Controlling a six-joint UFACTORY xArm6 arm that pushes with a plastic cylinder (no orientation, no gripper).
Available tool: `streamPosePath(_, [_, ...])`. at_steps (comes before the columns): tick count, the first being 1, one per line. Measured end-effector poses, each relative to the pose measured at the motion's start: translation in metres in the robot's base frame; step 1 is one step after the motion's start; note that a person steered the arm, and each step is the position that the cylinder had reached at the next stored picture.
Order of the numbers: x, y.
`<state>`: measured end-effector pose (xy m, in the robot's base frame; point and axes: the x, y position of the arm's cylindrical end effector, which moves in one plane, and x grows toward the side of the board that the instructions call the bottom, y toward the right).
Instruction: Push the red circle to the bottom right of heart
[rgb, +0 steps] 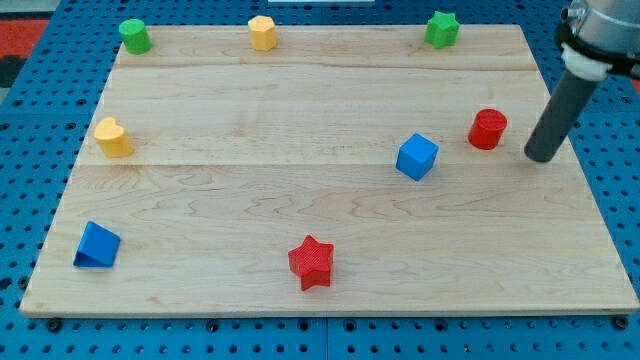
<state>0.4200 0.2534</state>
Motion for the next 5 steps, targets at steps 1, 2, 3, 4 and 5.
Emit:
streamPosePath(1, [-0.0272, 0.0])
streamPosePath(2, [-0.0272, 0.0007])
streamPosePath(3, [-0.0272, 0.0016])
streamPosePath(4, [-0.0272, 0.0029])
streamPosePath(5, [-0.0272, 0.0033])
